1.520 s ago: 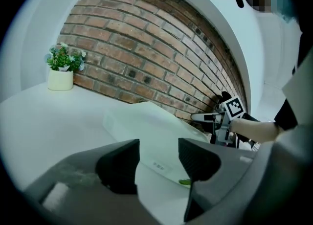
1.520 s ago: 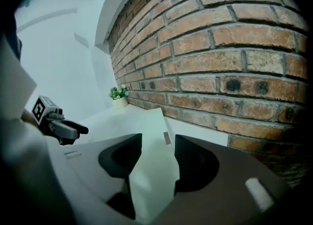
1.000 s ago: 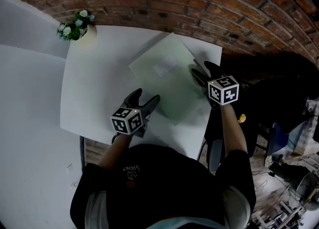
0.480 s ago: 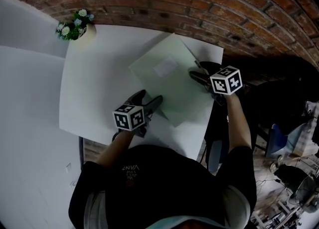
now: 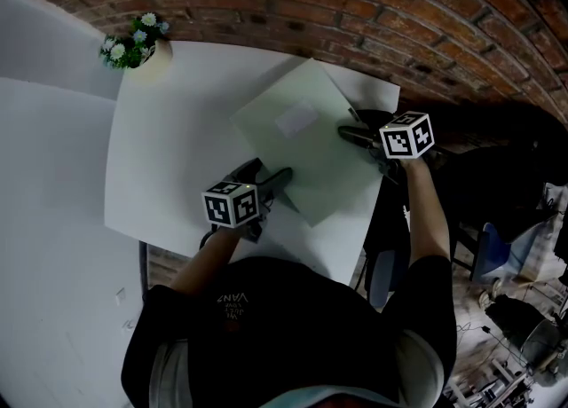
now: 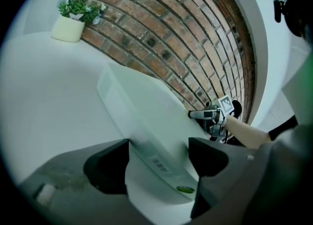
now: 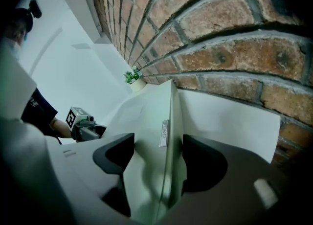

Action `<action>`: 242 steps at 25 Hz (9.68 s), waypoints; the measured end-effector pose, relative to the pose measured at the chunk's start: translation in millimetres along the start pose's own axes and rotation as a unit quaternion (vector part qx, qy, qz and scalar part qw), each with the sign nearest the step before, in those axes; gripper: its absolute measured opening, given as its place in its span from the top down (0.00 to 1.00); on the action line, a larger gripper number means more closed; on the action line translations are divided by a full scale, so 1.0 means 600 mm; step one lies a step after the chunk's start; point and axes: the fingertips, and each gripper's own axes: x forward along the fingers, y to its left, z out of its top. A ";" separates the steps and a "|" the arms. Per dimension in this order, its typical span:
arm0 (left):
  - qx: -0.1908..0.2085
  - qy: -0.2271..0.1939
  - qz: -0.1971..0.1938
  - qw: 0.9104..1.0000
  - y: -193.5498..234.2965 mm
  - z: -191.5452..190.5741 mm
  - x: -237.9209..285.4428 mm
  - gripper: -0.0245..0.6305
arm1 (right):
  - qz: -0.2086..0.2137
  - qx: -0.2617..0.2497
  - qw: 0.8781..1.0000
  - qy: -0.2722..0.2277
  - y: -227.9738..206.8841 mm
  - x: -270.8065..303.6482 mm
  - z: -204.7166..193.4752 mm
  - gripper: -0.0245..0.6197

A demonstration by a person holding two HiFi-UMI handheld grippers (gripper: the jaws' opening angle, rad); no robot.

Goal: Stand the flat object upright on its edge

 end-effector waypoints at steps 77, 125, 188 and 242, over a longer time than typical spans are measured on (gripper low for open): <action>0.355 -0.042 0.001 0.934 0.091 0.256 -0.297 0.49 | -0.208 -0.019 0.942 -0.263 0.338 0.040 0.115 0.58; 0.512 -0.082 0.059 0.853 0.140 0.531 -0.220 0.51 | -0.231 -0.038 0.915 -0.327 0.232 0.092 0.327 0.60; 0.467 -0.101 0.102 0.873 0.209 0.606 -0.170 0.51 | -0.228 -0.031 0.914 -0.333 0.160 0.152 0.403 0.60; 0.405 -0.201 0.055 0.890 0.127 0.465 -0.327 0.96 | -0.274 -0.059 0.882 -0.378 0.319 0.058 0.326 0.96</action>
